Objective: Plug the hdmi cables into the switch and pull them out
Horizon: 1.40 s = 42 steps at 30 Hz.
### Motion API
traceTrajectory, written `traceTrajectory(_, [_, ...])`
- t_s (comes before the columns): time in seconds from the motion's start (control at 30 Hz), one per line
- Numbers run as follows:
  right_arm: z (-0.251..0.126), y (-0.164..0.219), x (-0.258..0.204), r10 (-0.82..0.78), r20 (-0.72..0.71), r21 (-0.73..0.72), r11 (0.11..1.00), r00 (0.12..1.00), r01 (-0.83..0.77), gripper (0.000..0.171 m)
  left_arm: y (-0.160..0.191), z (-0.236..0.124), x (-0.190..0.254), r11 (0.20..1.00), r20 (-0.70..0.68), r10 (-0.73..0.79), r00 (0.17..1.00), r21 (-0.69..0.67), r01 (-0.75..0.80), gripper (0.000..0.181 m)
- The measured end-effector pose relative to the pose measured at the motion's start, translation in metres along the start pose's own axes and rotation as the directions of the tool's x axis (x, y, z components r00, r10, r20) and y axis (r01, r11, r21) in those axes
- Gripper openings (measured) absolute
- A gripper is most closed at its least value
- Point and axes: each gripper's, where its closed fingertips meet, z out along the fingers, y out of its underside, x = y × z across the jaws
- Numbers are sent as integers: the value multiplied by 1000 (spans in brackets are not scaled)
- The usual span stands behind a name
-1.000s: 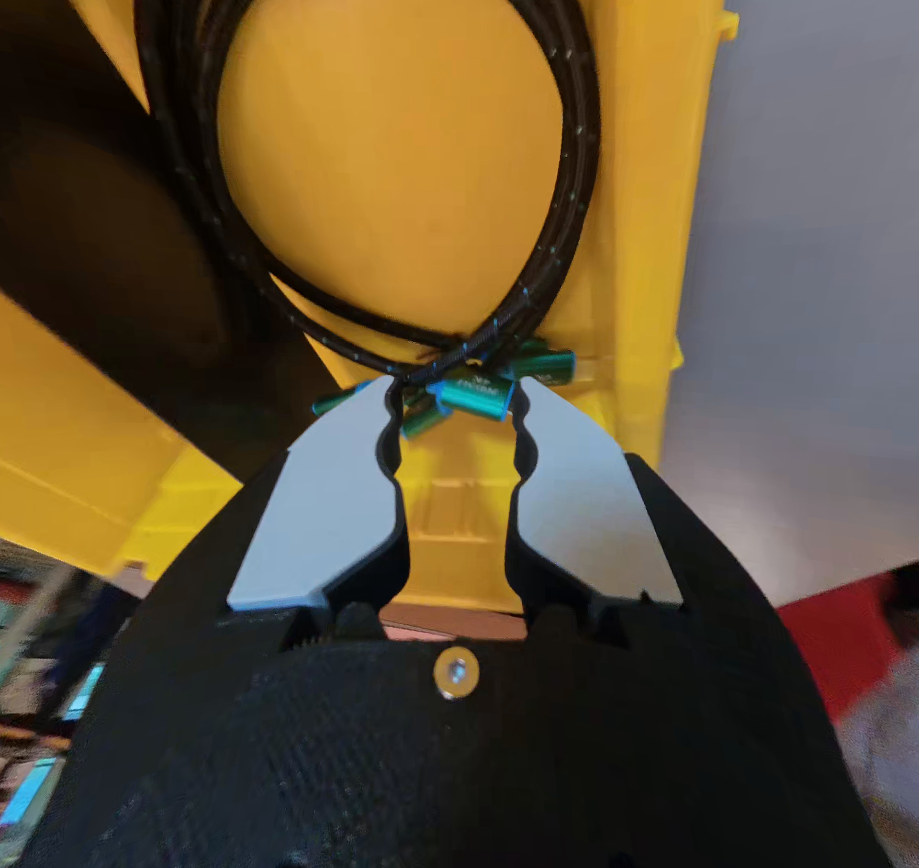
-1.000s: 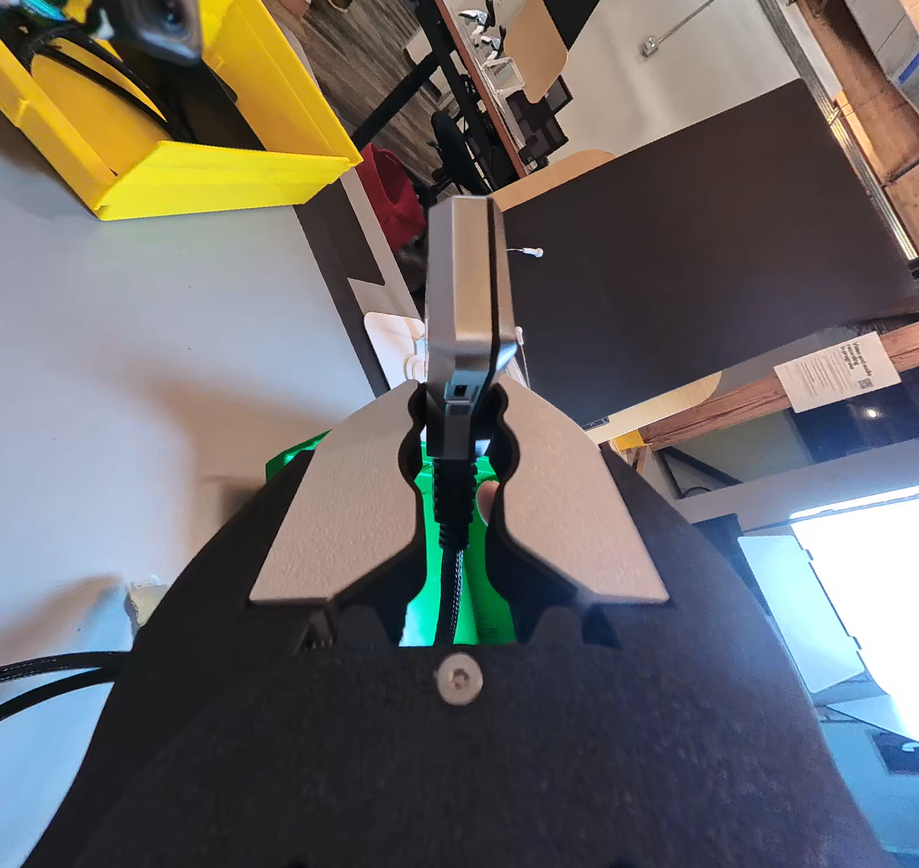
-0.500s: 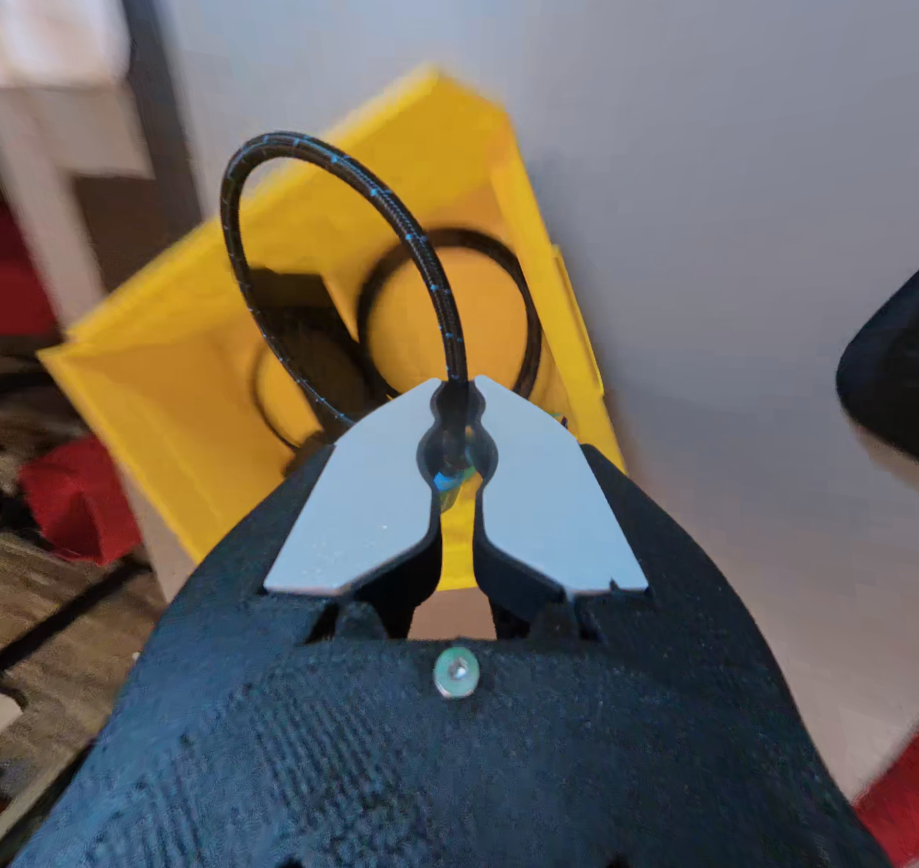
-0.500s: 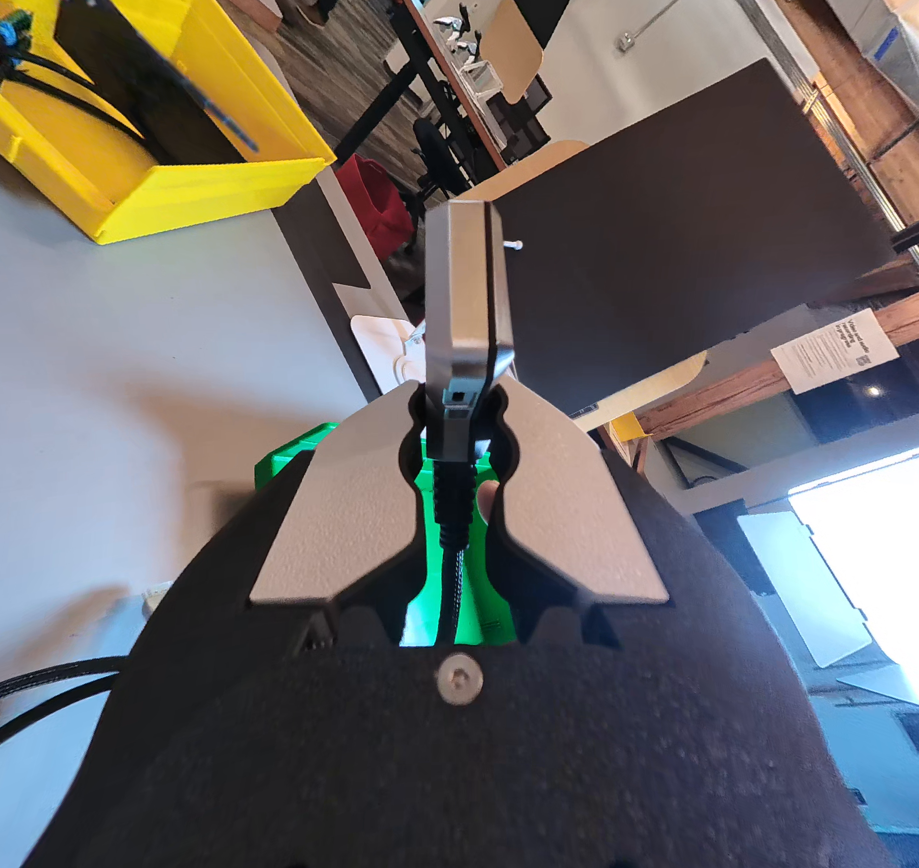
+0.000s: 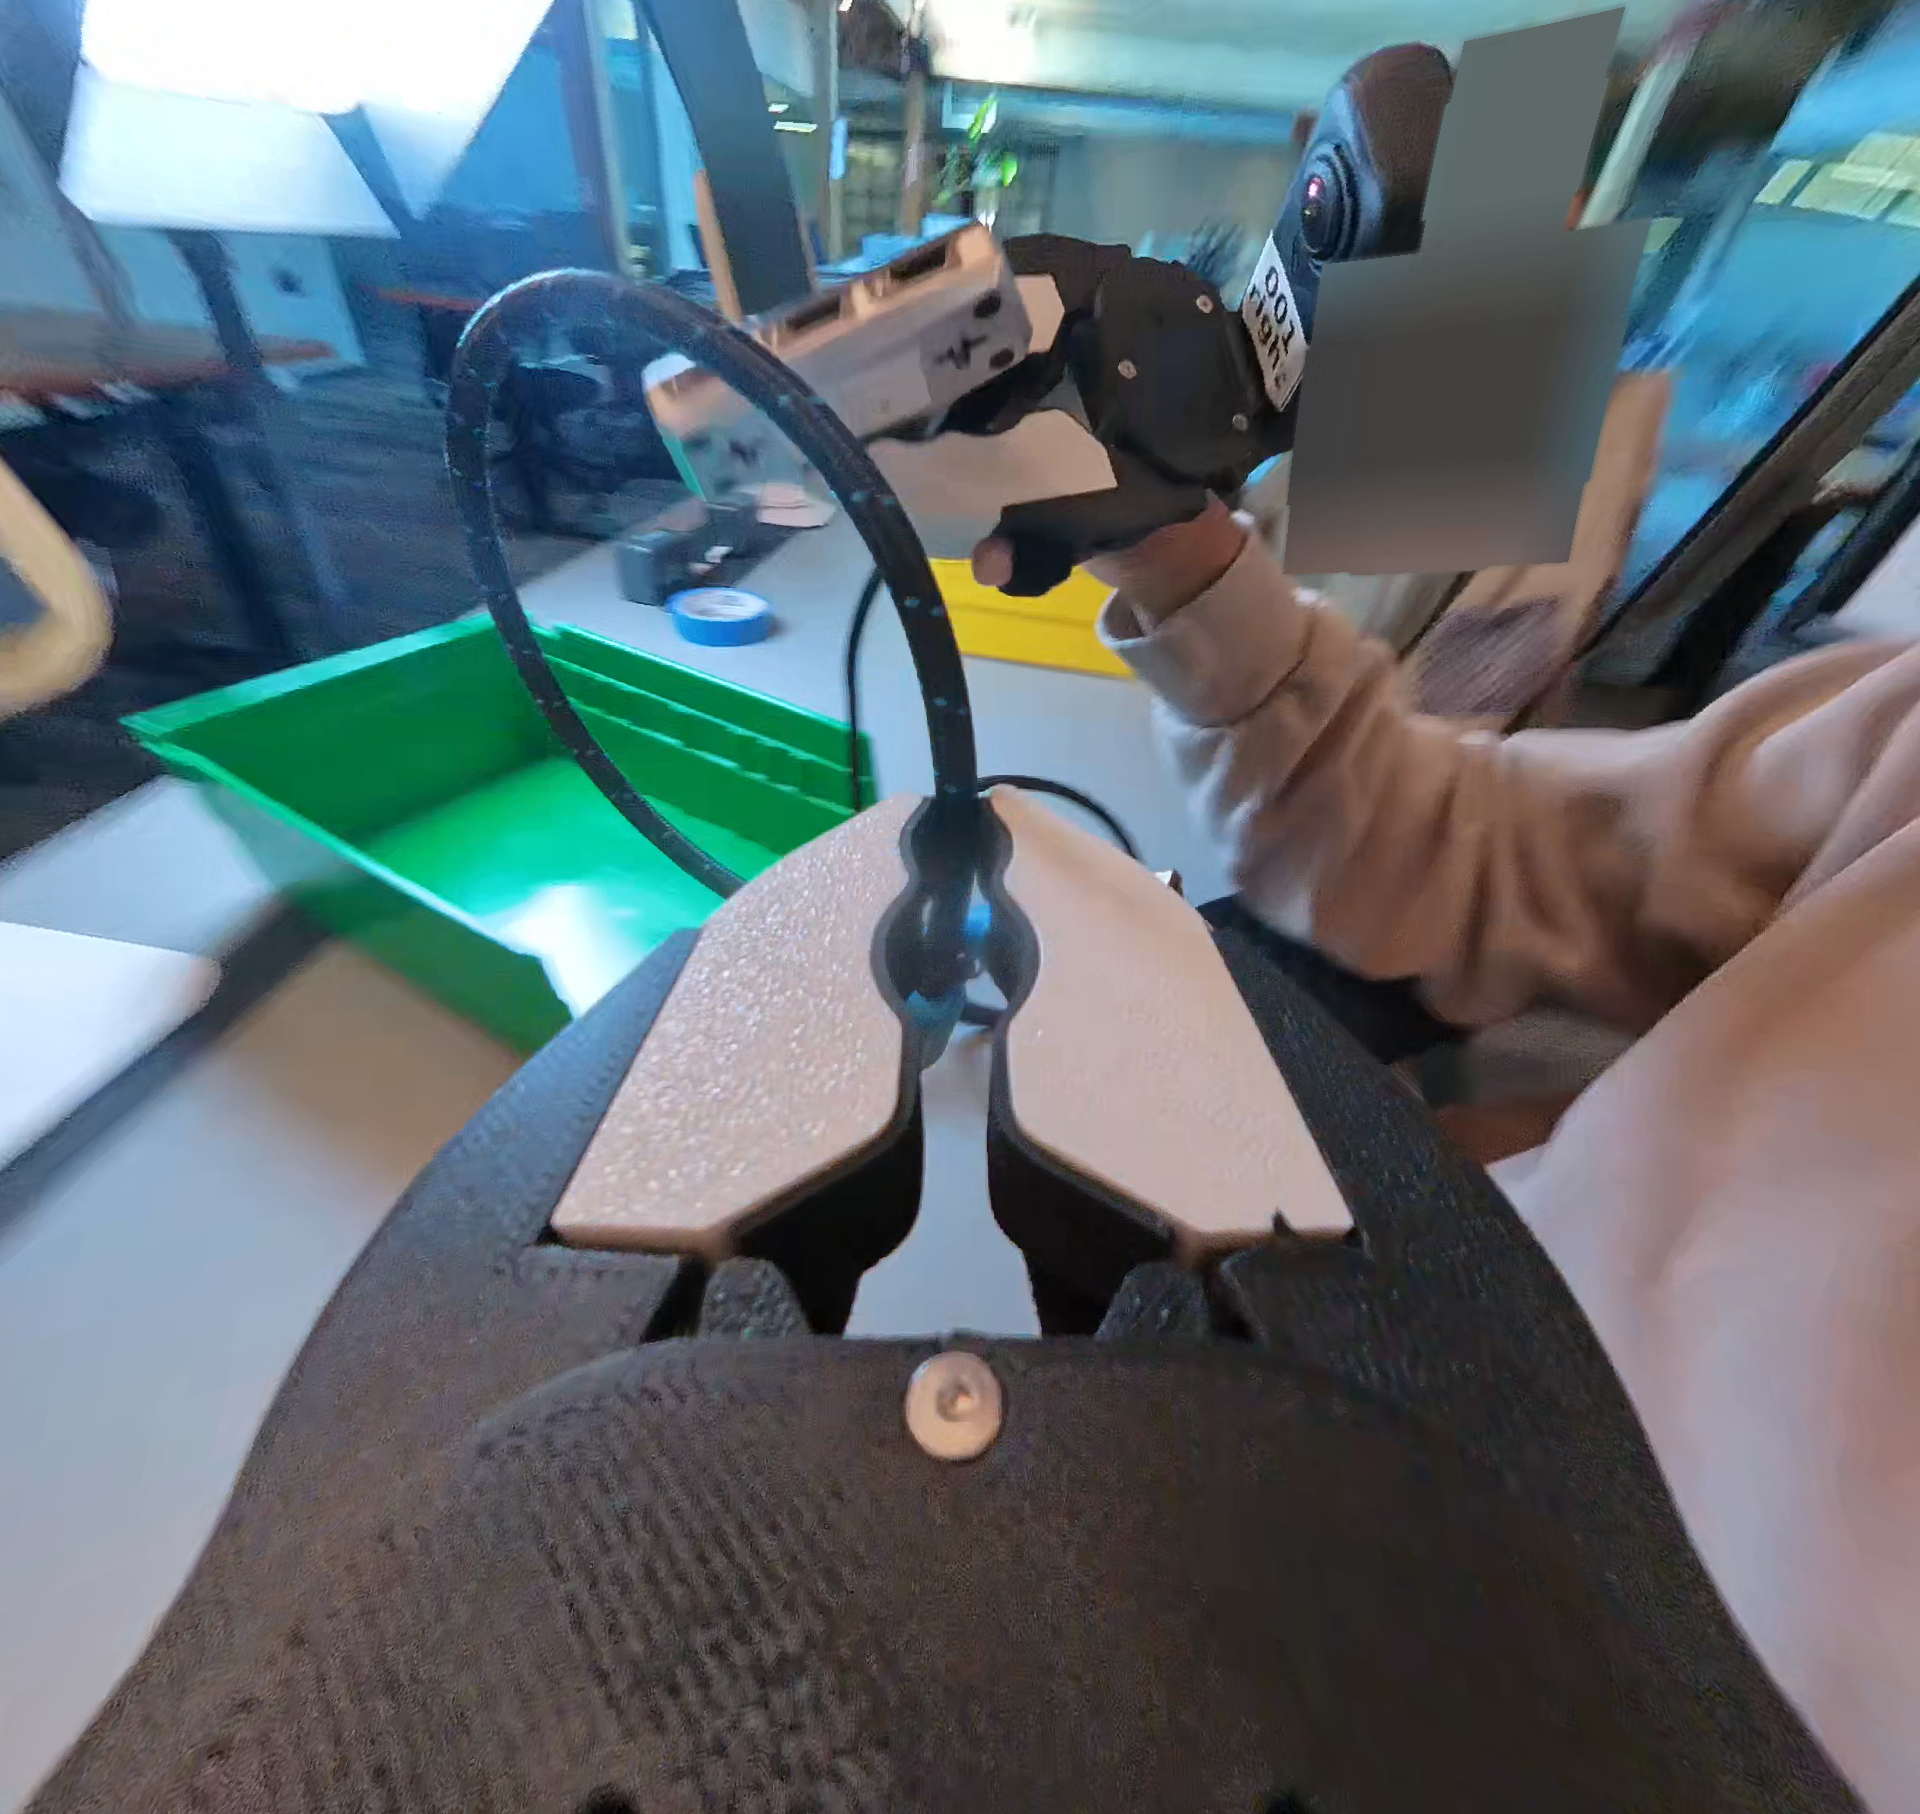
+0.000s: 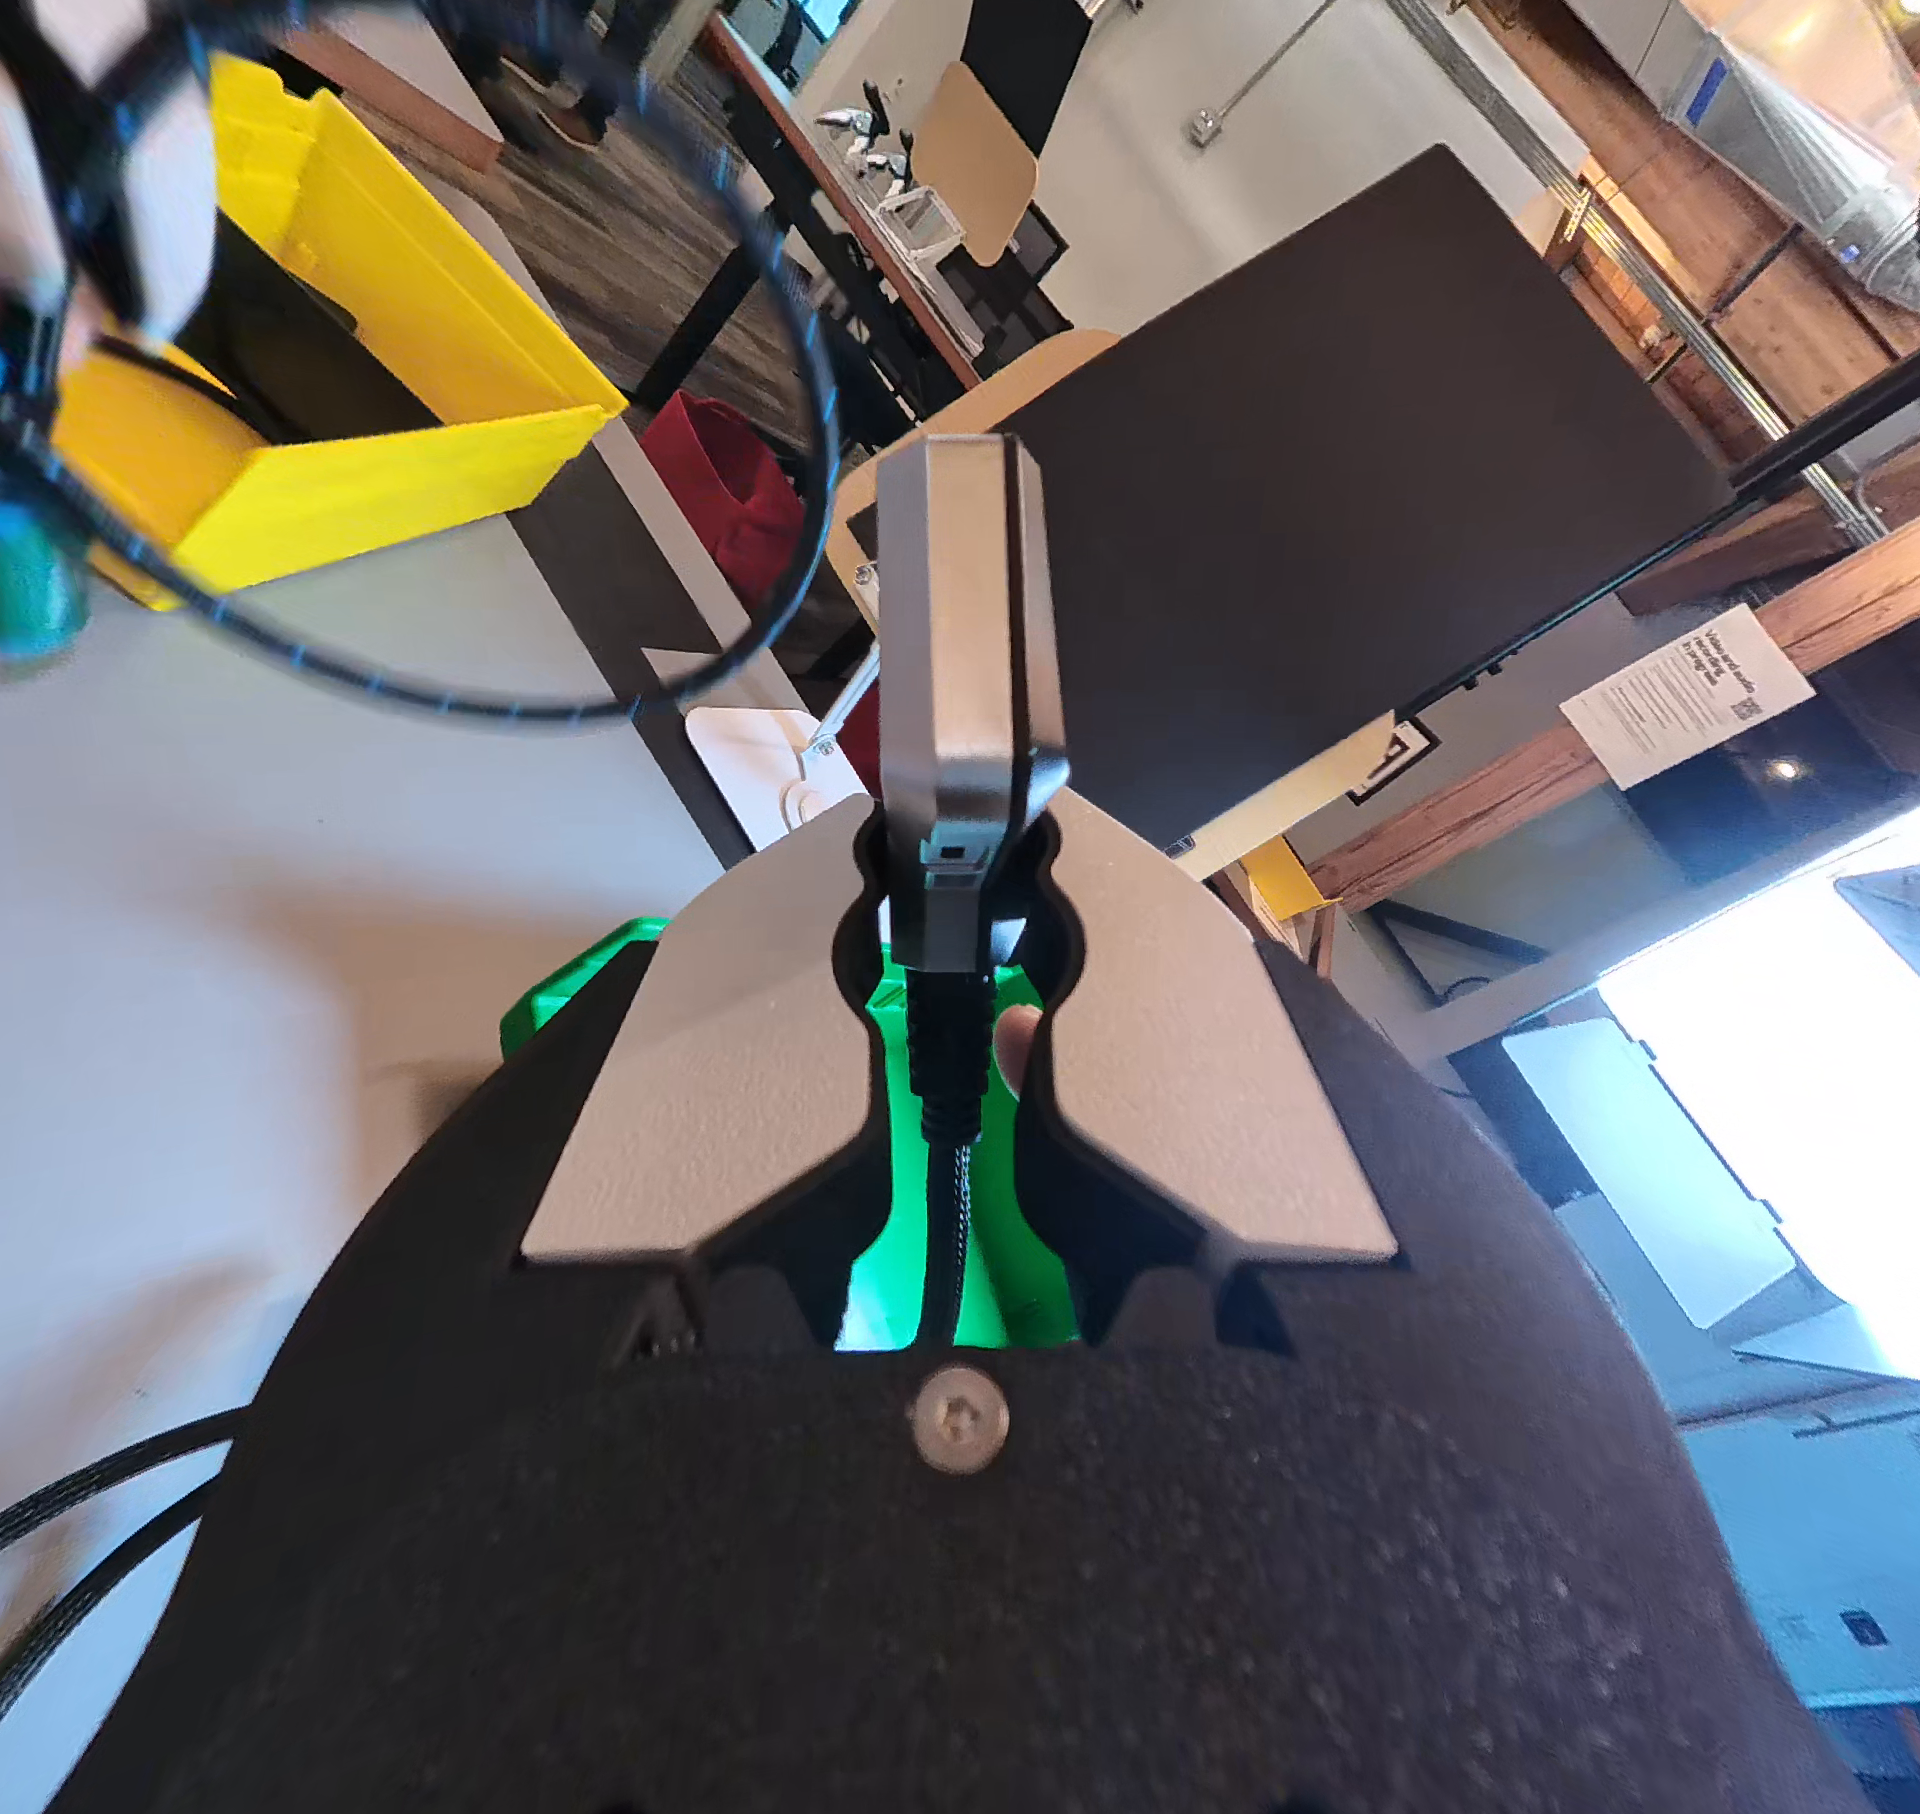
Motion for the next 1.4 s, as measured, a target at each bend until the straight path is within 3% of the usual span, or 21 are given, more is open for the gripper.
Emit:
traceTrajectory(0.07, [-1,3,3,8,-5,-2,1000,1000,-8,23,25,16,-4,984,-60,-174,983,28,176,6])
traceTrajectory(0.17, [-2,4,7,21,-8,3,1000,1000,-21,23,81,31,-18,917,-40,-395,918,-69,392,7])
traceTrajectory(0.37, [0,3,3,6,0,-3,1000,1000,-6,23,139,28,-29,831,50,-520,853,-199,519,7])
traceTrajectory(0.57, [-1,7,4,17,3,-9,1000,1000,-17,23,155,-10,-12,861,152,-365,919,-320,395,22])
traceTrajectory(0.7, [1,5,2,27,14,-1,1000,1000,-27,23,155,-69,-15,861,275,47,960,-499,101,23])
traceTrajectory(0.8, [5,3,-5,23,33,-1,1000,999,-23,23,141,-98,-6,752,208,361,909,-642,-152,21])
traceTrajectory(0.9, [11,2,-15,4,54,-9,1000,999,-4,23,150,-106,4,558,34,527,849,-767,-315,26])
traceTrajectory(1.0, [14,1,-22,-21,67,-19,1000,998,22,23,184,-94,9,435,-129,487,864,-822,-368,36])
traceTrajectory(1.17, [11,3,-22,-31,76,-12,999,997,32,23,232,-57,6,429,-258,283,924,-827,-363,46])
traceTrajectory(1.4, [6,-5,-27,-46,126,79,996,991,37,23,241,-23,-4,447,-279,229,933,-821,-356,19])
